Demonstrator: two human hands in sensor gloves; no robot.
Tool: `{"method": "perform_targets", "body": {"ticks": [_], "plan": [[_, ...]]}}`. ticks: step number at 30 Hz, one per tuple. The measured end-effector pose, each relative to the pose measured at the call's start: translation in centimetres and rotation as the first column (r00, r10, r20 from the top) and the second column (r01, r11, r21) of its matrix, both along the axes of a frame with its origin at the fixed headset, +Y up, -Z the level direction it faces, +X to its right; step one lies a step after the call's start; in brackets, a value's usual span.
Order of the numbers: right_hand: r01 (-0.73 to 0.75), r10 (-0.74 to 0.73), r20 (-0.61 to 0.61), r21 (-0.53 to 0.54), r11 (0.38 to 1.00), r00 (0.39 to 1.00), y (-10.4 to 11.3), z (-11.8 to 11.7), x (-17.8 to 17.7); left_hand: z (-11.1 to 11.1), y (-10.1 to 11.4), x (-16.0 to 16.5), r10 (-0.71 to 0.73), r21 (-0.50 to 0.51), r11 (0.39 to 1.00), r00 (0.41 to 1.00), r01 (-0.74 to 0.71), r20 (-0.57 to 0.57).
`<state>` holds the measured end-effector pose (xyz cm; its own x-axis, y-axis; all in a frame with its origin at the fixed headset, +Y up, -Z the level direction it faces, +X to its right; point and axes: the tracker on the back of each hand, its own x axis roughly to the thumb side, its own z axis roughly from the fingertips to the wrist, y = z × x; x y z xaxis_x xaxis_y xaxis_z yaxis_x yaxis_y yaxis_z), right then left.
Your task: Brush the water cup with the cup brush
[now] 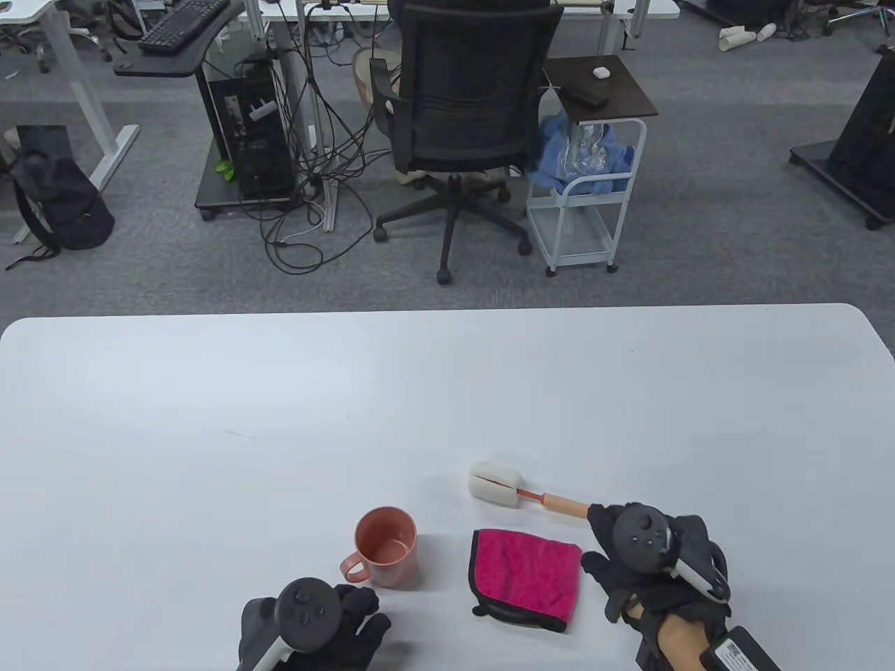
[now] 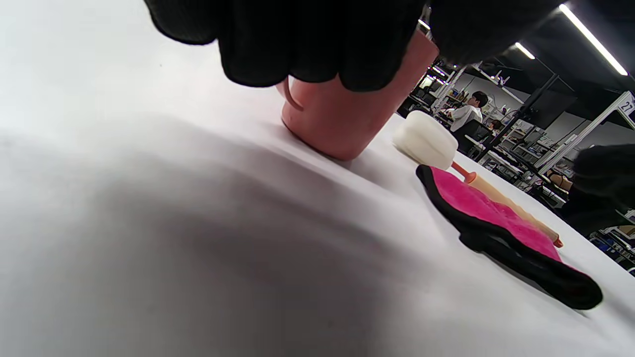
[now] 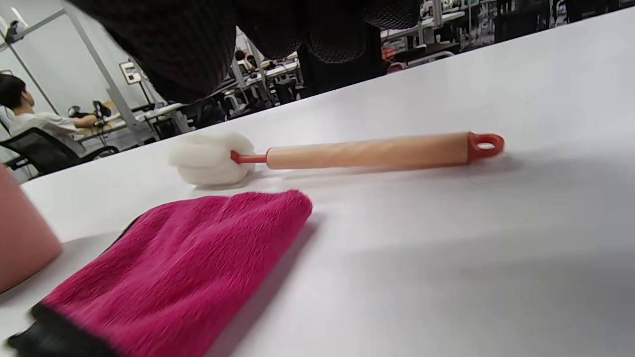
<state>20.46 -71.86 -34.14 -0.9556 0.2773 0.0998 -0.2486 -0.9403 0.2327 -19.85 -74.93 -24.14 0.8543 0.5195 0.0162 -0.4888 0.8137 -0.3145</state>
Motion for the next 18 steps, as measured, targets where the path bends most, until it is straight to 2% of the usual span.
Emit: {"method": "perform_targets", "body": {"ticks": [4, 7, 12, 18], "plan": [[-0.026, 0.027, 0.031, -0.057, 0.998, 0.999, -1.6, -3.5, -0.4, -0.1, -0.1, 0.1, -0.005, -0.012, 1.000, 1.000, 0.005, 0.009], [-0.068, 0.074, 0.048, -0.108, 0.992, 0.996, -3.0, -5.1, -0.6, -0.2, -0.2, 0.1, 0.004, -0.020, 1.000, 1.000, -0.004, 0.010], [-0.100, 0.108, 0.042, -0.166, 0.981, 0.993, -4.8, -6.3, -0.8, -0.3, -0.2, 0.2, 0.012, -0.024, 1.000, 1.000, -0.012, 0.018], [-0.151, 0.158, 0.022, -0.195, 0.969, 0.987, -5.7, -6.9, -1.2, -0.4, -0.2, 0.3, 0.016, -0.033, 0.999, 1.000, -0.016, 0.023]]}}
